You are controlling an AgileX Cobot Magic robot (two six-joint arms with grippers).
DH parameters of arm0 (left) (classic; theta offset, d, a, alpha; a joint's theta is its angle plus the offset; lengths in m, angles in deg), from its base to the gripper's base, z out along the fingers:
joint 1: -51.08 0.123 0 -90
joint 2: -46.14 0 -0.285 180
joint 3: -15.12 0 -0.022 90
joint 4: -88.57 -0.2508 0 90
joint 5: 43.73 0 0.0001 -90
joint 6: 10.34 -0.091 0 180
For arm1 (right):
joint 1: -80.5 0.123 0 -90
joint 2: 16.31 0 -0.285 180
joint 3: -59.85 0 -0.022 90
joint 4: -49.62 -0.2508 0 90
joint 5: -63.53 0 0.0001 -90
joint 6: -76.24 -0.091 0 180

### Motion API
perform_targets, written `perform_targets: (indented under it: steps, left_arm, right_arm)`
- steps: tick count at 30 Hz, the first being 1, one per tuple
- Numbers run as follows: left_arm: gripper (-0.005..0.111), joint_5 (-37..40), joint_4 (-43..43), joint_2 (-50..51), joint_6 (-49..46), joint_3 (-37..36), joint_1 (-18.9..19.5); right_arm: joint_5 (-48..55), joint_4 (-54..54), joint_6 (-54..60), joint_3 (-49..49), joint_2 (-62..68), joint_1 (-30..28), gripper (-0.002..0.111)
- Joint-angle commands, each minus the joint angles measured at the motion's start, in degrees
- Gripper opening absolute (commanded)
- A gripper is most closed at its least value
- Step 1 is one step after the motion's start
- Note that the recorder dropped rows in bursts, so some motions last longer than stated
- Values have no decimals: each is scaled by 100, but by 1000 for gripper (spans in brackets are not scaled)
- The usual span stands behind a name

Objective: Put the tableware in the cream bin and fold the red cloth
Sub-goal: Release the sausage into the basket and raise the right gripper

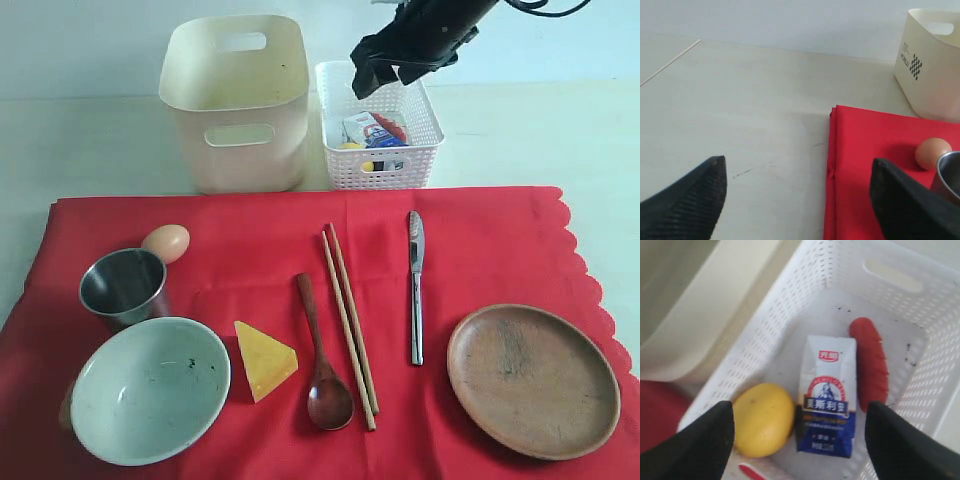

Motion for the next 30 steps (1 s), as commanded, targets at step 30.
perform_targets:
  steps: [30]
  left_arm:
    - [75, -58, 14, -31, 21, -13, -15]
  right_arm:
    - [1763, -809, -994, -3, -195, 1335, 68]
